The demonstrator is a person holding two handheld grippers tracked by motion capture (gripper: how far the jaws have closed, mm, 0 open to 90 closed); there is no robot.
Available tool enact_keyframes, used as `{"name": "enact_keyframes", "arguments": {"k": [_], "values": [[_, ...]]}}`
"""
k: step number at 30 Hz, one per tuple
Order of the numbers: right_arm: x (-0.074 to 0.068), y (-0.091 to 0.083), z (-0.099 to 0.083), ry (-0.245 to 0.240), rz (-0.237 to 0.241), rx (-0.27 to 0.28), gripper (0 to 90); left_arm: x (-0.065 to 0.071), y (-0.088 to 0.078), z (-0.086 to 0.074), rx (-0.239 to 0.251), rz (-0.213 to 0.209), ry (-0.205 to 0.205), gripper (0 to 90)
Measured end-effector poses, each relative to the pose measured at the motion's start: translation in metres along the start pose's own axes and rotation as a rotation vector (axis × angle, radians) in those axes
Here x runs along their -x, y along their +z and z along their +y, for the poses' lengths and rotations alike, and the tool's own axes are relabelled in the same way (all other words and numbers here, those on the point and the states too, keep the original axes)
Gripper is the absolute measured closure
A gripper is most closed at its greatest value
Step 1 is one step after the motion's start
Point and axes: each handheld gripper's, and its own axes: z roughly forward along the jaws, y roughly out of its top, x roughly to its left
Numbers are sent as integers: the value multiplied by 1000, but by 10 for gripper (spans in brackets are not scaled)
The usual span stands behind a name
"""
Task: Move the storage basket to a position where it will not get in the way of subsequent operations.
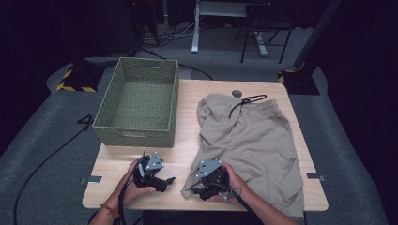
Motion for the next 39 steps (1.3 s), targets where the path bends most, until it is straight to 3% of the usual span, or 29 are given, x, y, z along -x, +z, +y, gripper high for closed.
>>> {"name": "enact_keyframes", "arguments": {"k": [3,5,6,9,12,14,16,20,22,24,27,30,32,36,39], "values": [[2,7,0,30,-15,-10,318,0,0,0,0,0,-1,150],[4,7,2,40,-5,-8,456,0,0,0,0,0,-1,150],[5,7,3,43,-12,-9,571,0,0,0,0,2,-3,149],[8,8,6,52,-43,-20,785,1,1,1,-1,6,-7,146],[13,3,10,48,-59,-8,857,1,1,1,-2,7,-8,145],[18,-14,13,75,-61,63,861,2,1,1,-3,10,-10,145],[26,-38,17,109,-93,142,863,1,1,1,-3,10,-9,145],[50,-94,15,158,-221,264,865,2,0,0,-2,15,-13,146],[64,-116,7,192,-264,287,865,2,0,0,-2,14,-12,146],[80,-140,-8,237,-352,306,866,2,0,1,-2,15,-12,146],[104,-168,-39,351,-438,334,868,3,1,1,-2,14,-11,145],[121,-180,-71,446,-490,316,868,5,1,2,-2,11,-8,145],[133,-180,-98,518,-493,281,868,7,2,3,-6,9,-8,146],[145,-171,-141,612,-522,191,867,15,6,10,-25,3,-1,151],[151,-164,-169,662,-533,119,866,24,11,18,-41,-28,25,169]]}}
